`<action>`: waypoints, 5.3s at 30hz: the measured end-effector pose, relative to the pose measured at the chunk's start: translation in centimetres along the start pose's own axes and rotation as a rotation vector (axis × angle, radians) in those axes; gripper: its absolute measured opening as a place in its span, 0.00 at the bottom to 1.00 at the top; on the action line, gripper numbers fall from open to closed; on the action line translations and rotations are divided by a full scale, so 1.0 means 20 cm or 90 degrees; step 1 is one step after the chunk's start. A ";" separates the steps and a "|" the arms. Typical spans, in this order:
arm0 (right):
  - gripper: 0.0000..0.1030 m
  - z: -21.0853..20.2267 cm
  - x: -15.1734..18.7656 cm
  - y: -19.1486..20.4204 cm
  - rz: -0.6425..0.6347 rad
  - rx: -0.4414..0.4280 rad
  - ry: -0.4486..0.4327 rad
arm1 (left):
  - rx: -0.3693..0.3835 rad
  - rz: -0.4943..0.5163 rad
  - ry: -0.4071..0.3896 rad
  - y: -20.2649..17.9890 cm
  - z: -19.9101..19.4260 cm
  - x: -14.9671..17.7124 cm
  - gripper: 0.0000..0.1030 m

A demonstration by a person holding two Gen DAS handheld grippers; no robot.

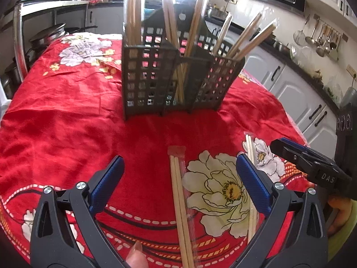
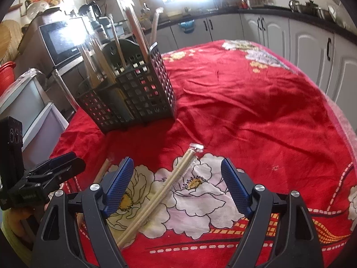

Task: Organize utensils
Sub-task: 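Withdraw both open tools from the basket toward the last chopsticks on the cloth, then close the left tool on a sleeved chopstick while the right tool grasps another, then lift both held chopsticks upright and carry them over the grey basket, then lower both upright chopsticks down into the basket slots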

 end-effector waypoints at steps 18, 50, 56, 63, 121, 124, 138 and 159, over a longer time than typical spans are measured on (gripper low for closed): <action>0.66 0.20 -0.01 -0.07 0.036 -0.005 0.081 | 0.049 0.003 0.082 -0.04 0.20 0.03 0.55; 0.07 0.20 -0.13 0.02 0.003 -0.032 0.052 | 0.060 -0.031 0.062 0.03 0.20 -0.07 0.06; 0.06 0.07 -0.18 0.15 -0.041 -0.057 0.017 | 0.062 -0.030 0.020 0.04 0.06 -0.13 0.03; 0.06 -0.08 -0.23 0.33 -0.081 -0.100 -0.017 | 0.051 -0.025 -0.053 0.08 -0.18 -0.25 0.03; 0.04 -0.47 -1.04 0.84 -0.167 -0.169 -0.330 | -0.149 0.006 -0.394 0.23 -0.56 -1.19 0.03; 0.04 -0.43 -1.04 0.84 -0.167 -0.172 -0.326 | -0.146 0.003 -0.390 0.25 -0.51 -1.17 0.03; 0.04 -0.20 -0.93 0.83 -0.198 -0.158 -0.315 | -0.133 0.005 -0.356 0.28 -0.33 -1.05 0.03; 0.05 0.01 -0.79 0.73 -0.182 -0.115 -0.238 | -0.101 -0.010 -0.293 0.32 -0.21 -0.88 0.03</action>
Point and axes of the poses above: each gripper's, at about its wrist camera, not at the fingertips, and z roughly the way its jaws point, y to its left, x to its underside, the point moved 4 cm from there along z, roughly the way its jaws point, and after that the axes turned 9 degrees about z, right-handed, at the moved point
